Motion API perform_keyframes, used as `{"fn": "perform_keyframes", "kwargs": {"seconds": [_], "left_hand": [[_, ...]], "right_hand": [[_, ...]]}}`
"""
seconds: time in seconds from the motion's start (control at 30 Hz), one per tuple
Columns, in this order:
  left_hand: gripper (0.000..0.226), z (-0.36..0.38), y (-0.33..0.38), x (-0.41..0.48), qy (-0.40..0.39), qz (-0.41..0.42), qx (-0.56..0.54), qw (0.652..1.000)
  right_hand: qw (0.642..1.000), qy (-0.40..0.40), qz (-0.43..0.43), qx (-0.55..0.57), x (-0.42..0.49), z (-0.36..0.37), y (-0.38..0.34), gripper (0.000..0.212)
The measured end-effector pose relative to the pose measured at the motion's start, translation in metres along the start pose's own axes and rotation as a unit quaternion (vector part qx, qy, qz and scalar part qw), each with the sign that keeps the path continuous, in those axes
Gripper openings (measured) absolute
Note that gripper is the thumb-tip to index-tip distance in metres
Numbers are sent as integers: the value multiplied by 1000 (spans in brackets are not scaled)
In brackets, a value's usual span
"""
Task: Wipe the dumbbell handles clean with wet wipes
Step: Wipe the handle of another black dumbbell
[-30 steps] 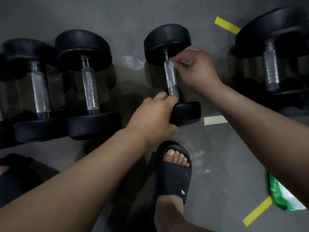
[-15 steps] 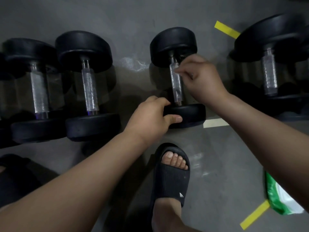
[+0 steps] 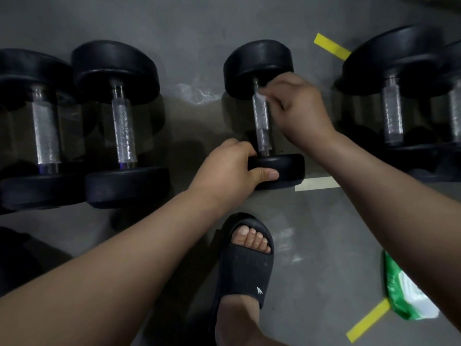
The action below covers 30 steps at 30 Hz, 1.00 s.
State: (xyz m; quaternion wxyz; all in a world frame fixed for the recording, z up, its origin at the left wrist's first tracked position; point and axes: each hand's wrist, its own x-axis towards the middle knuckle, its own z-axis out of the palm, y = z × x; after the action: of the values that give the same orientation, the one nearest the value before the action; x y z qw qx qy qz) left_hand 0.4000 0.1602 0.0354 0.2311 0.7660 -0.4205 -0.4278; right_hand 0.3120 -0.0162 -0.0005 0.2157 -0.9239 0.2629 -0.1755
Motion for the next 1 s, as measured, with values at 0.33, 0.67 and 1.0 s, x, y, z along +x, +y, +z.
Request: {"fn": "perform_keyframes", "kwargs": {"seconds": [0.33, 0.67, 1.0], "left_hand": [[39, 3, -7, -2, 1, 9, -10, 1000], [41, 0, -11, -2, -7, 11, -18, 1000], [37, 2, -12, -4, 10, 4, -45, 999]], "right_hand": [[999, -32, -30, -23, -1, -6, -4, 21], [971, -213, -11, 109, -20, -30, 3, 23], [959, -272, 43, 63, -5, -34, -3, 11]]}}
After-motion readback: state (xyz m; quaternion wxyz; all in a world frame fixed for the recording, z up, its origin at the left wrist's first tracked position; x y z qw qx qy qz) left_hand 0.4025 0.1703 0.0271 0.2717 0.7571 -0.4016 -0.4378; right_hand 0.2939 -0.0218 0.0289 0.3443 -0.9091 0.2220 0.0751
